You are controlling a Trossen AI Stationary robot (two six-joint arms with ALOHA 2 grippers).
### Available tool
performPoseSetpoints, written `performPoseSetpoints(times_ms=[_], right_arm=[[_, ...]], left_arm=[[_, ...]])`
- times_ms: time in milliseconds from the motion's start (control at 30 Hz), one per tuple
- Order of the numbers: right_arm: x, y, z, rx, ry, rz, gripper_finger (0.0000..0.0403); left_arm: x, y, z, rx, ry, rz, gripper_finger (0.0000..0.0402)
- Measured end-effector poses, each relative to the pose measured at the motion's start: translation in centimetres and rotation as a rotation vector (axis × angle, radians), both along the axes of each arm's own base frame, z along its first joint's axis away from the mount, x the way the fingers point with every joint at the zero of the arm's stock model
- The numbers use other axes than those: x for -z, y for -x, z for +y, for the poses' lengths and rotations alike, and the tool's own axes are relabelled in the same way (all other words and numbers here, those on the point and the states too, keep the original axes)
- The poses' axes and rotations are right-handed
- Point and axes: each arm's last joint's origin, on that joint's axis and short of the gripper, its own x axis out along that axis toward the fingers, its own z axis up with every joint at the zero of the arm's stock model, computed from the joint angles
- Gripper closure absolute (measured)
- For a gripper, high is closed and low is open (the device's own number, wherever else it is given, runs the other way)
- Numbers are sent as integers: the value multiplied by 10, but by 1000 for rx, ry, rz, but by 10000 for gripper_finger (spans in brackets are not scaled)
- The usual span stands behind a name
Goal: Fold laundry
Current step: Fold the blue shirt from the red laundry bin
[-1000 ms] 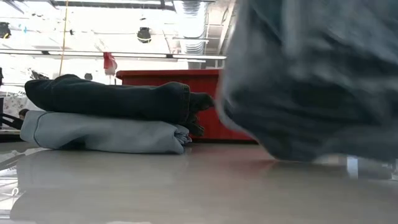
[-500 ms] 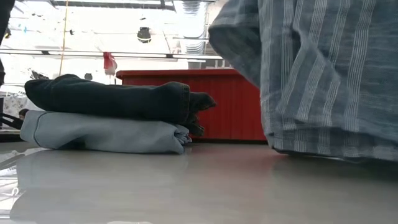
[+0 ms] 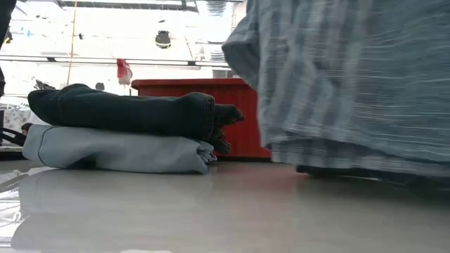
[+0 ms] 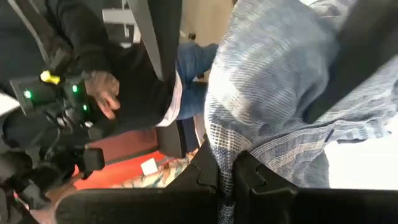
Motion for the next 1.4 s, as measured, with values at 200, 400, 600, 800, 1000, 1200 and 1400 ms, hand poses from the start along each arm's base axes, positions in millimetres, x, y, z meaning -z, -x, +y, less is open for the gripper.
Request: performPoseSetpoints(times_ms=[200, 400, 600, 800, 1000, 1200, 1400], right_arm=[[0, -1, -7, 12, 12, -17, 372], [0, -1, -5, 4, 8, -16, 371], [0, -1, -5, 1, 8, -17, 355], [0, -1, -10, -28, 25, -68, 300], [-1, -1, -23, -30, 72, -130, 201], [-26, 37, -39, 115, 245, -226, 148], [-54, 79, -33, 332, 534, -374, 145]], left_arm=[[7, -2, 1, -93, -20, 67, 77], [7, -2, 3, -135, -23, 66, 222], [6, -2, 5, -100, -21, 51, 383], [7, 1, 4, -40, -2, 93, 394], [-17, 32, 7, -131, -107, 98, 395], [-28, 69, 13, -298, -203, 171, 395], [-33, 86, 17, -433, -221, 215, 396]])
